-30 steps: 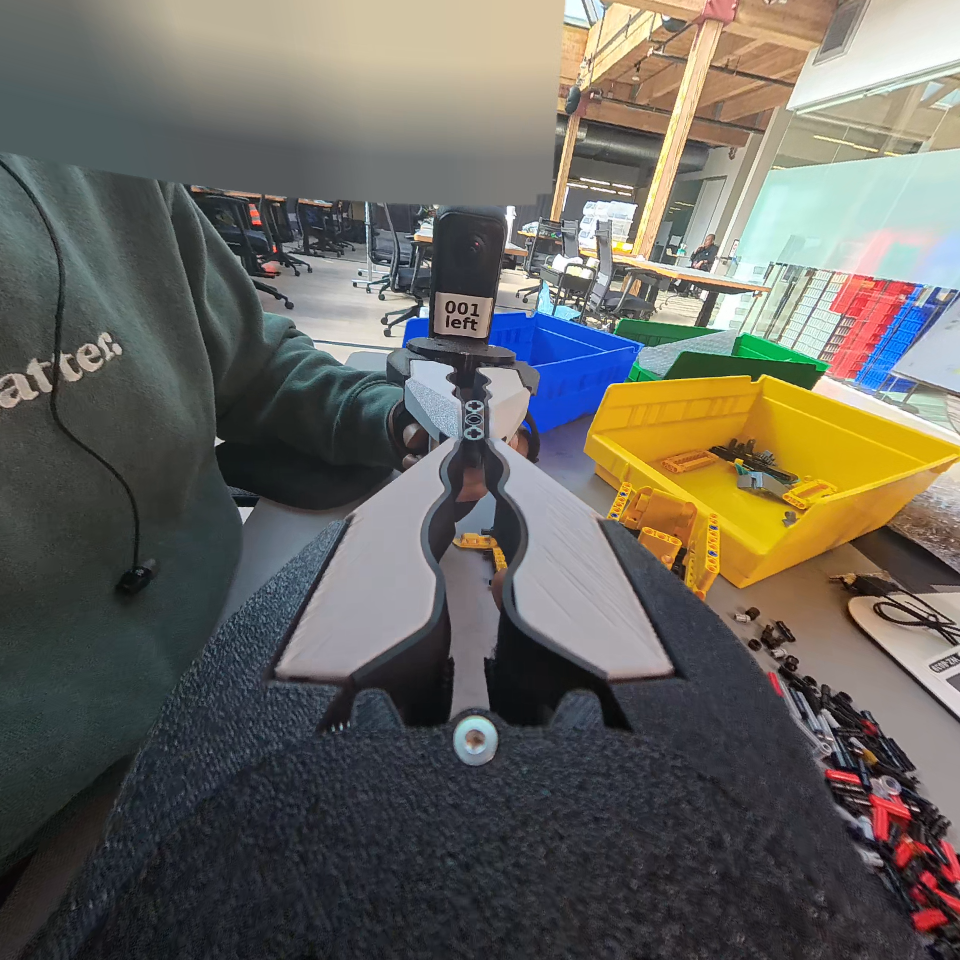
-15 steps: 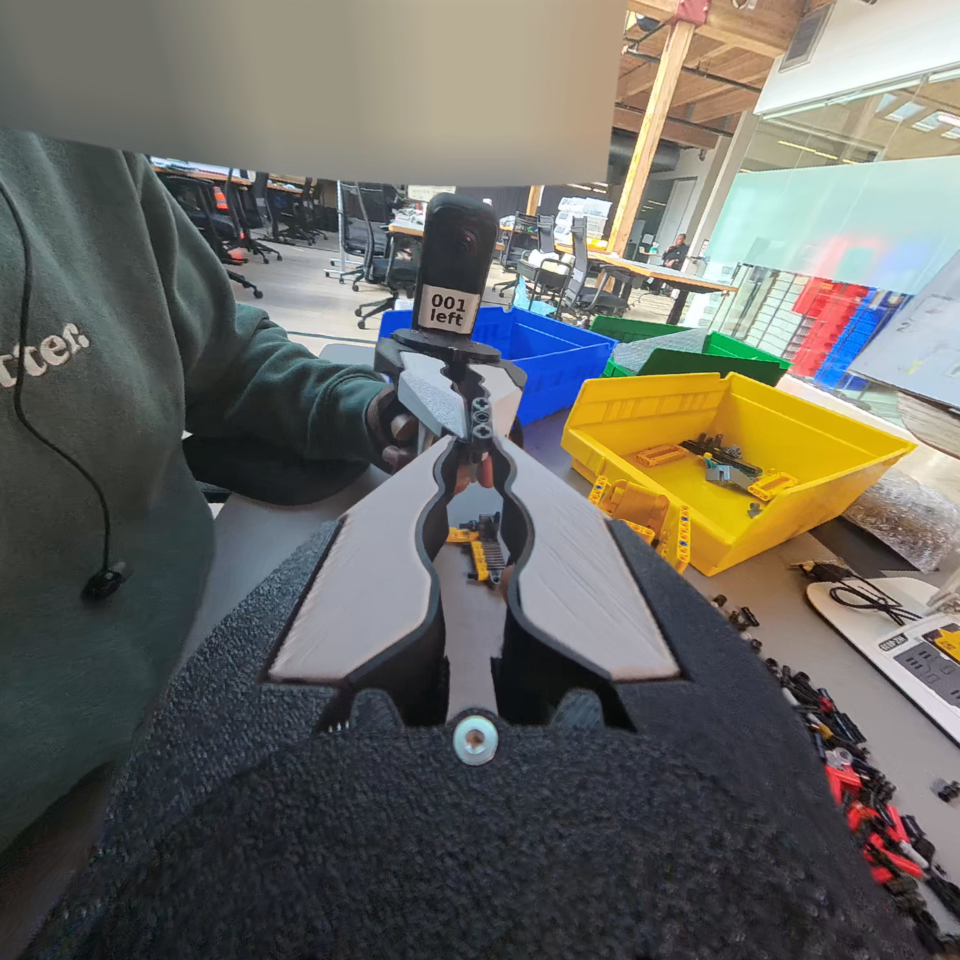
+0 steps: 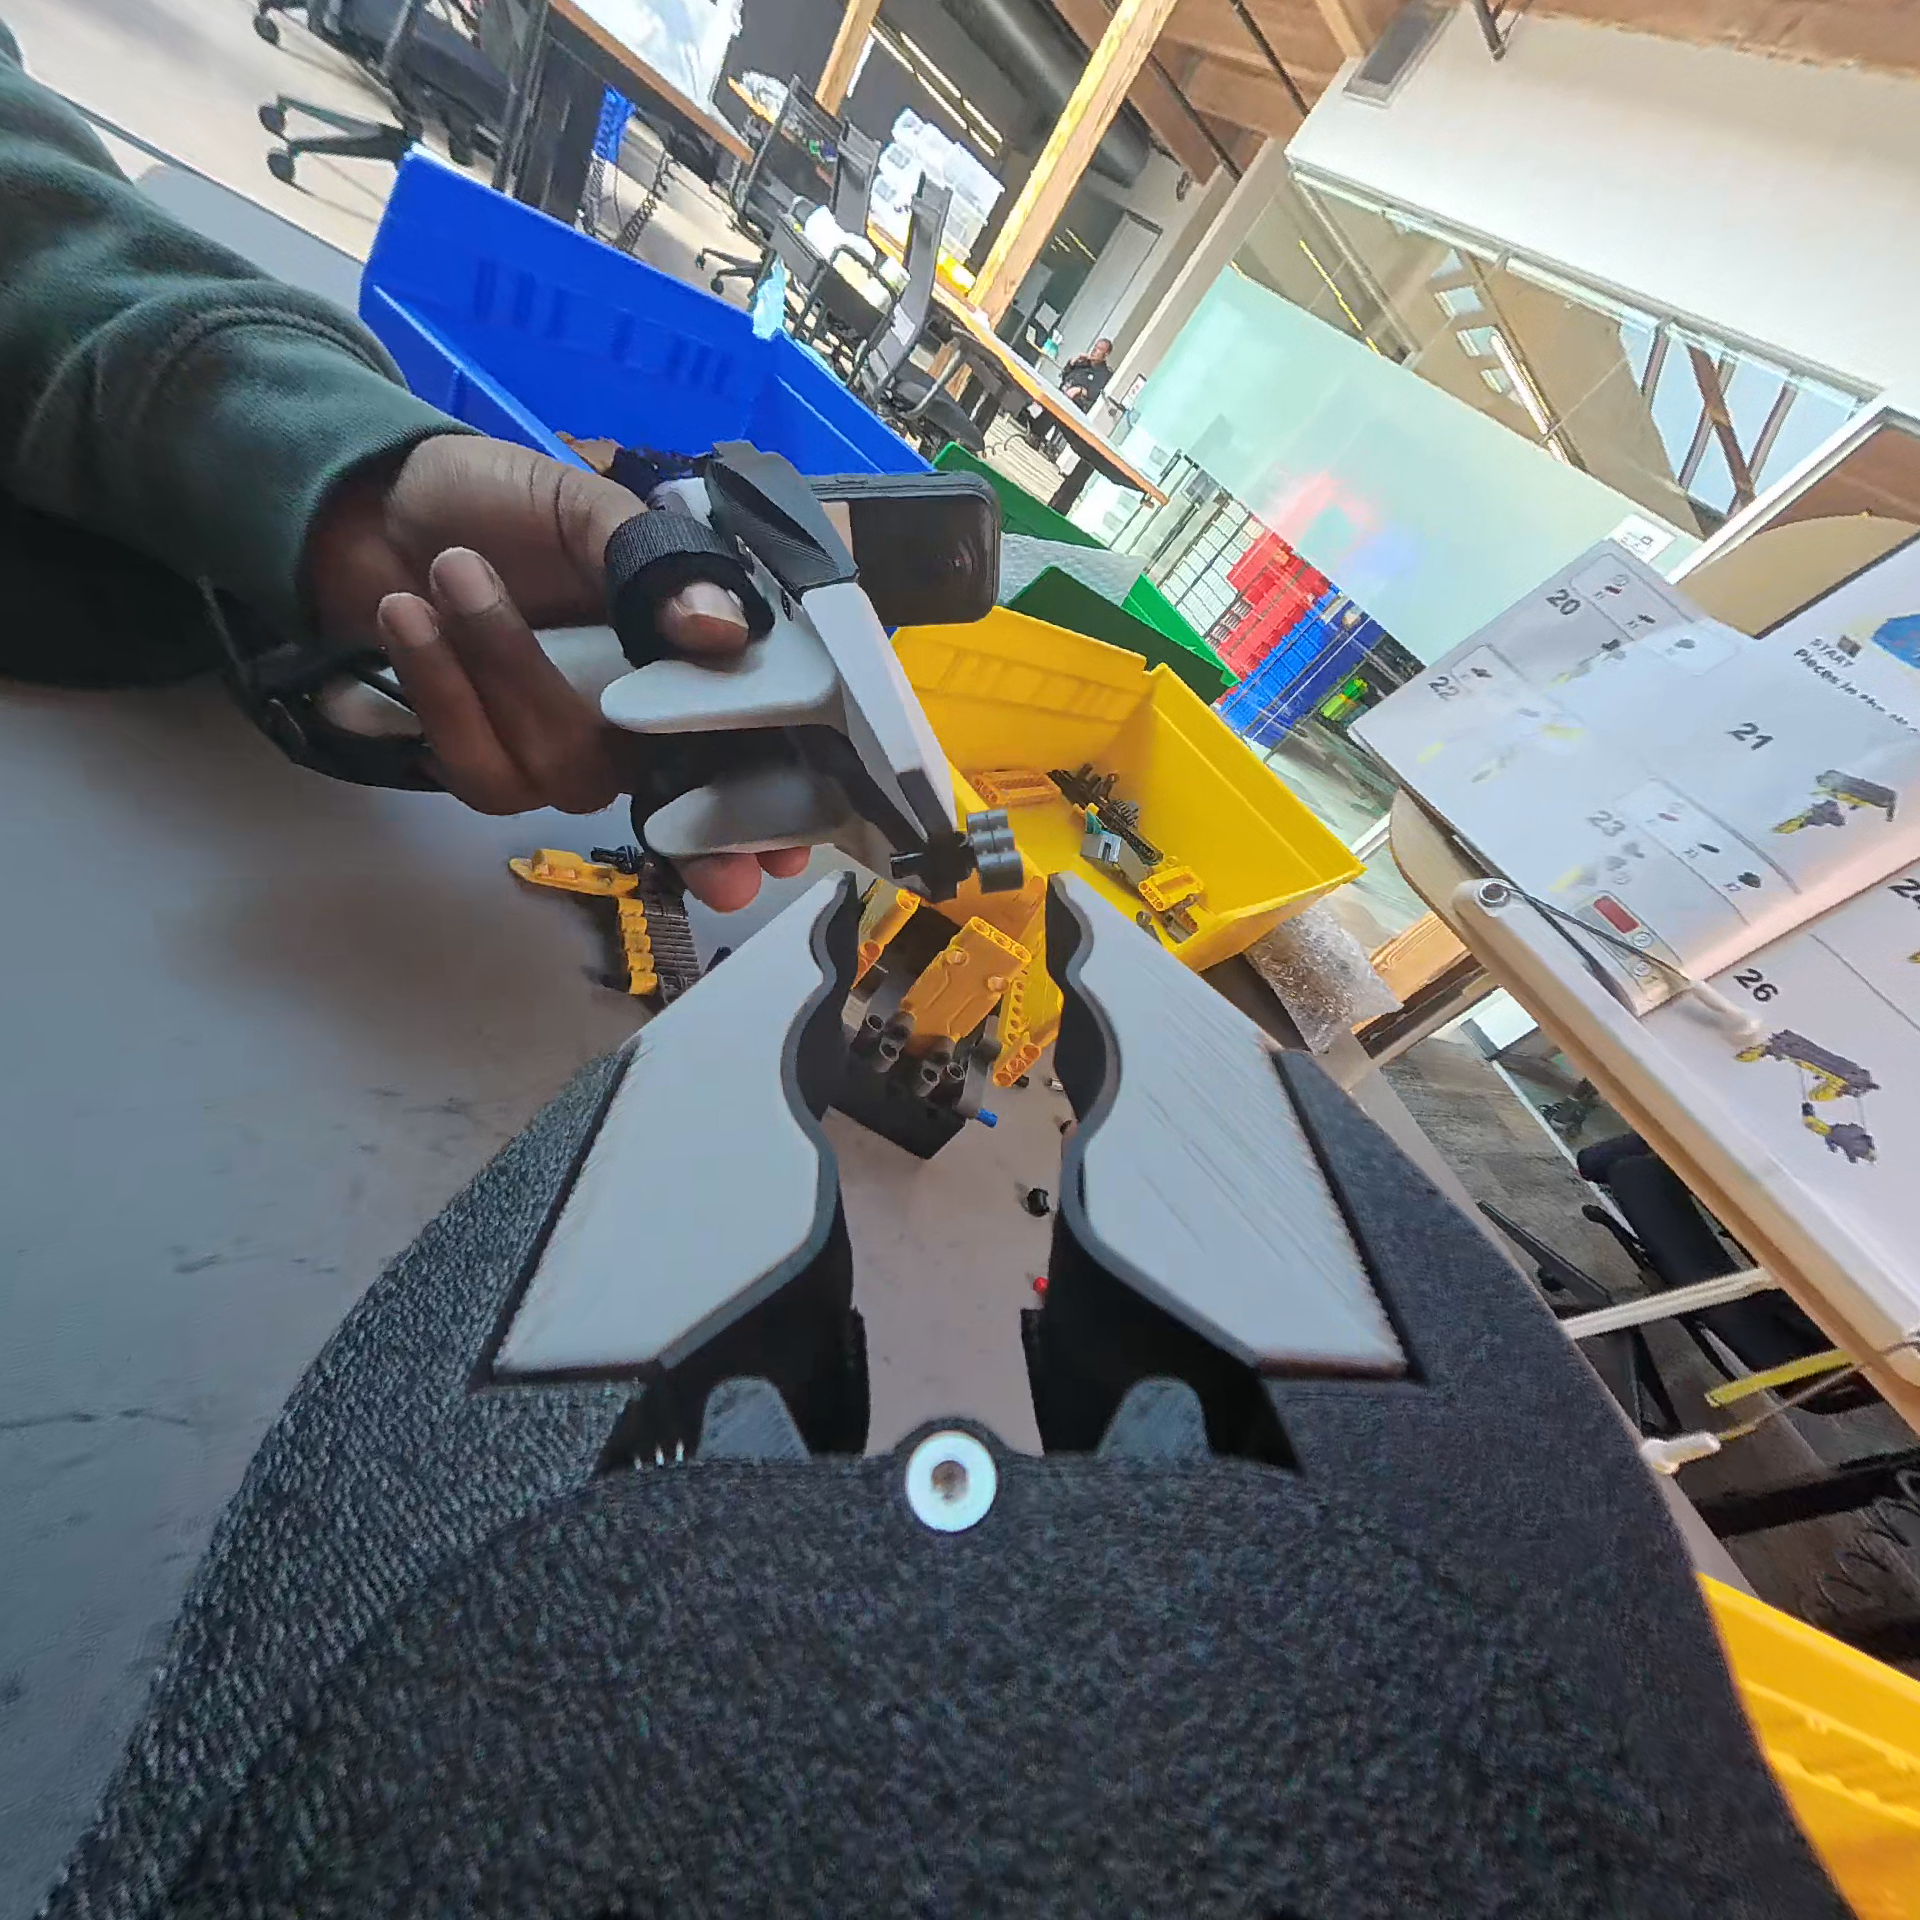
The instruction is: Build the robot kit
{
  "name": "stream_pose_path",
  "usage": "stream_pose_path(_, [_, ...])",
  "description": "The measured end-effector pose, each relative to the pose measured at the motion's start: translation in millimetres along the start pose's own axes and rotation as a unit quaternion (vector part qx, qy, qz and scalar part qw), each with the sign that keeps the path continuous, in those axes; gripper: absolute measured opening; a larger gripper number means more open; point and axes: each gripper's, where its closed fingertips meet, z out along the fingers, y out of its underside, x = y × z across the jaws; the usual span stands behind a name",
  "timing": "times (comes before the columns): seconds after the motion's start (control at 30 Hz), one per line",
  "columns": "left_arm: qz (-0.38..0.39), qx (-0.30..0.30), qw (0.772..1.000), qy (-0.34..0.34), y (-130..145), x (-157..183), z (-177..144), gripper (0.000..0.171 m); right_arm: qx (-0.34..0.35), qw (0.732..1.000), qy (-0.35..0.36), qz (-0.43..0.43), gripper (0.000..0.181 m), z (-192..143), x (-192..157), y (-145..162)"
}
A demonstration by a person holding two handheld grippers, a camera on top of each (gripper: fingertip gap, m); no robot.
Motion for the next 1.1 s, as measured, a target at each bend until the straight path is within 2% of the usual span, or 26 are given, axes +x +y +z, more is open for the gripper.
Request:
stream_pose_path(0.17, [-0.002,-0.017,1.0,-0.009,9,-3,4,0.006,-0.013,1.0,-0.002,-0.027,0.03,1,-5,2])
stream_pose_path(0.3, [-0.003,-0.021,1.0,-0.015,13,-6,6,0.006,-0.011,1.0,-0.015,-0.012,0.024,0,-8,3])
stream_pose_path(0.37, [0.018,-0.027,0.999,-0.02,14,-4,6,0.007,-0.003,1.0,-0.026,0.015,0.023,-1,-9,2])
stream_pose_path(0.43, [0.072,-0.038,0.996,-0.03,15,-2,6,0.008,0.015,0.997,-0.043,0.064,0.024,-3,-10,-1])
stream_pose_path(0.53, [0.185,-0.054,0.979,-0.06,13,0,1,0.019,0.051,0.981,-0.089,0.165,0.024,-9,-11,-8])
stream_pose_path(0.67, [0.289,-0.078,0.952,-0.059,17,10,-4,0.02,0.098,0.941,-0.153,0.284,0.024,-15,-14,-20])
stream_pose_path(0.8, [0.431,-0.106,0.891,-0.096,22,8,-8,0.017,0.111,0.908,-0.199,0.35,0.023,-16,-21,-24])
stream_pose_path(0.87, [0.468,-0.121,0.87,-0.094,30,9,-8,0.017,0.102,0.902,-0.214,0.361,0.024,-15,-26,-22])
stream_pose_path(1.1, [0.442,-0.131,0.884,-0.072,37,12,-7,0.008,0.084,0.9,-0.239,0.354,0.024,-15,-38,-18])
